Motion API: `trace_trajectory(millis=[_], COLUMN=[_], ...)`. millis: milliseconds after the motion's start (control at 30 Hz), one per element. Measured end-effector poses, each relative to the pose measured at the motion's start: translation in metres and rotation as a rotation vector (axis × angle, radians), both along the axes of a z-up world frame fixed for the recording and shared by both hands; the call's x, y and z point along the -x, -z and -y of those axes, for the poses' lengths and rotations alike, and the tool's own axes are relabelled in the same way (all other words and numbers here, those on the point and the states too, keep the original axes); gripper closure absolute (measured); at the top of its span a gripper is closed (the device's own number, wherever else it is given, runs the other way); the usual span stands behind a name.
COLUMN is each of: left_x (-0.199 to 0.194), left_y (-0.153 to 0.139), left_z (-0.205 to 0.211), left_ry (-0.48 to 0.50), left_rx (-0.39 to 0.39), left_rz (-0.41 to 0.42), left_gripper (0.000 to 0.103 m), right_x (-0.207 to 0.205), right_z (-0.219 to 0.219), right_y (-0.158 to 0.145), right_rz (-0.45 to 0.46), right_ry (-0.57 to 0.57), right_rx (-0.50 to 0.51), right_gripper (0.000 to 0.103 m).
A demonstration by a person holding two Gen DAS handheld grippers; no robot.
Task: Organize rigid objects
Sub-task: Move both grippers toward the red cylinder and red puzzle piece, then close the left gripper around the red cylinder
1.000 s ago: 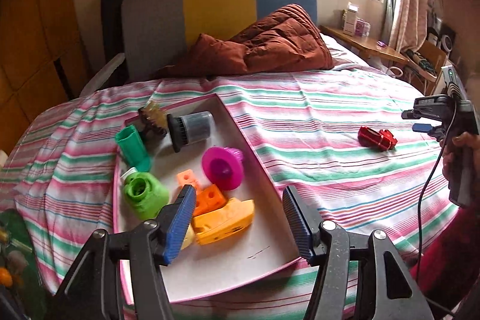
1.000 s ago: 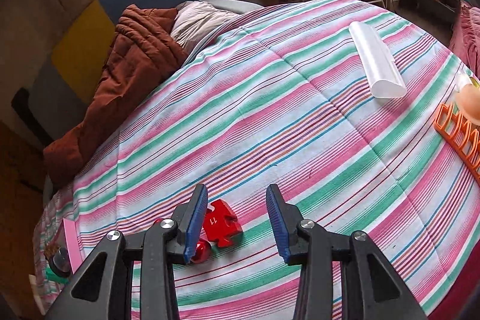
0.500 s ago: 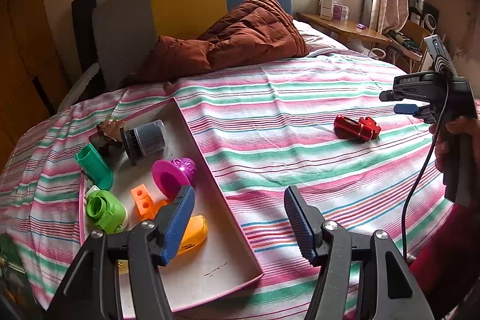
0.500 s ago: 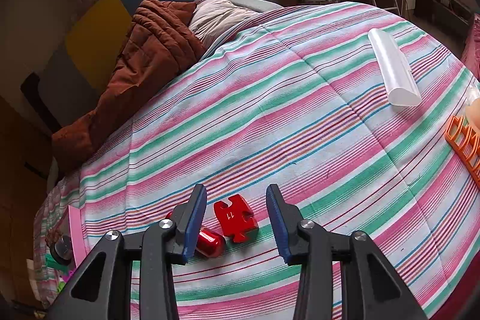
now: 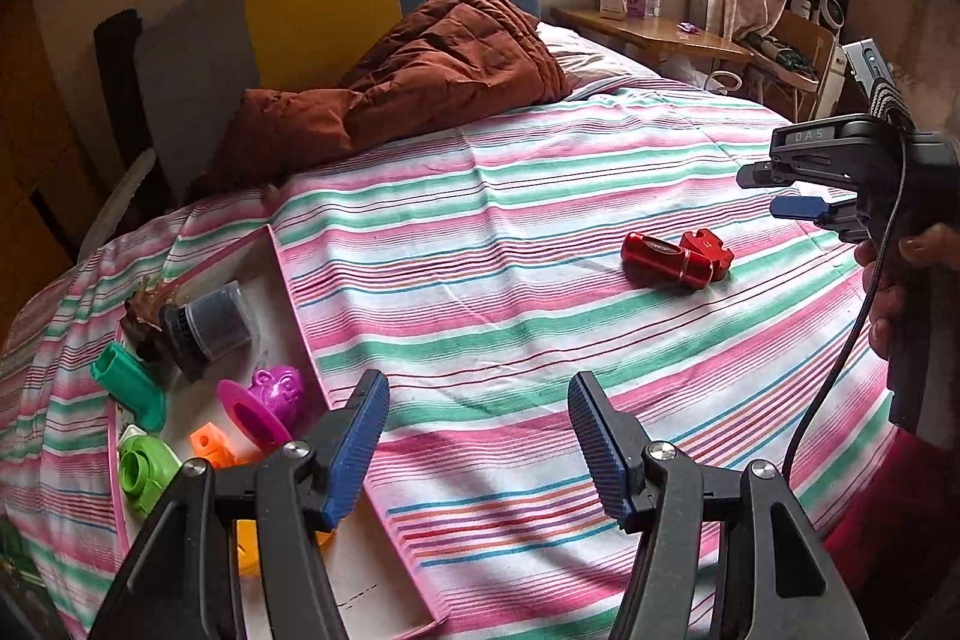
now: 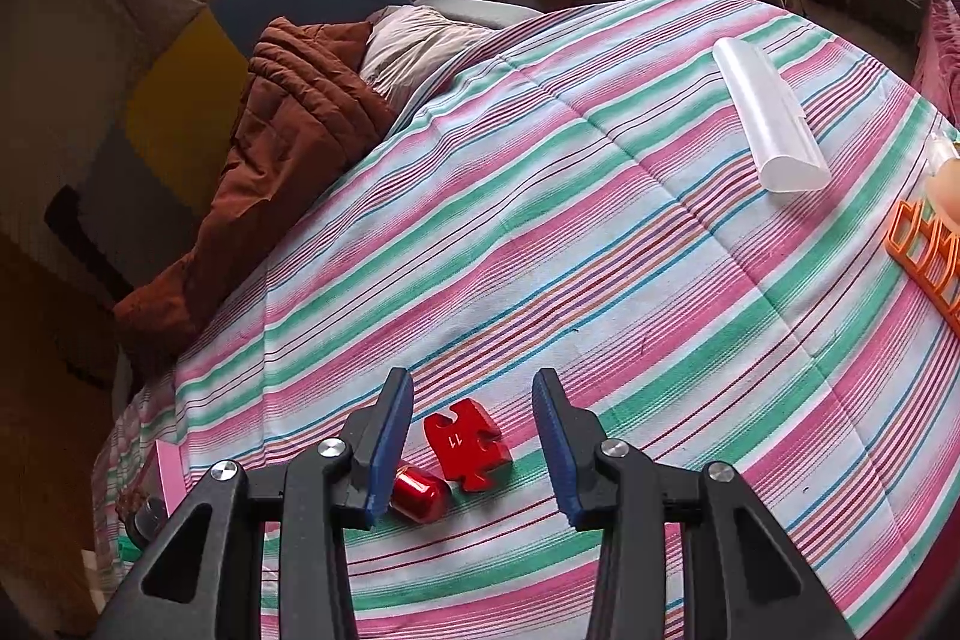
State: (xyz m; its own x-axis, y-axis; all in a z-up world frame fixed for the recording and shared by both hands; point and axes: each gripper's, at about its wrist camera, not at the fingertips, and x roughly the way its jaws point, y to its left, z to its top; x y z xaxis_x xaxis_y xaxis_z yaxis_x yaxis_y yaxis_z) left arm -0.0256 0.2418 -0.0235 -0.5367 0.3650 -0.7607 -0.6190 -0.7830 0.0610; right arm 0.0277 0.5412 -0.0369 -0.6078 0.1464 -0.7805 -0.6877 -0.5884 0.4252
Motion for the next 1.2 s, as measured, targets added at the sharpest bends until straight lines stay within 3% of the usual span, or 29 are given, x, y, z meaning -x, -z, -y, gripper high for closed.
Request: trace_trajectory(millis=[700, 1000, 1200], left_x=[0.011, 0.033, 0.050], left_y=[0.029, 0.047, 0.050], left_z=[-0.054, -0.067, -0.085], left_ry=[0.050, 0.022, 0.002], left_rx=[0.011, -0.039, -0.121], left_rz=[0.118, 0.263, 0.378], left_gripper=[0.040, 0.041, 0.046], right_x=[-0.015, -0.019, -0.021], right_z=[-0.017, -0.023, -0.023], right_y=[0.005, 0.008, 0.008], right_rz=[-0.020, -0.021, -0.022], right_ry=[0.091, 0.118, 0.125], right_rx=[0.078, 0.100, 0.104], right_gripper=[0.060, 0.060, 0.060])
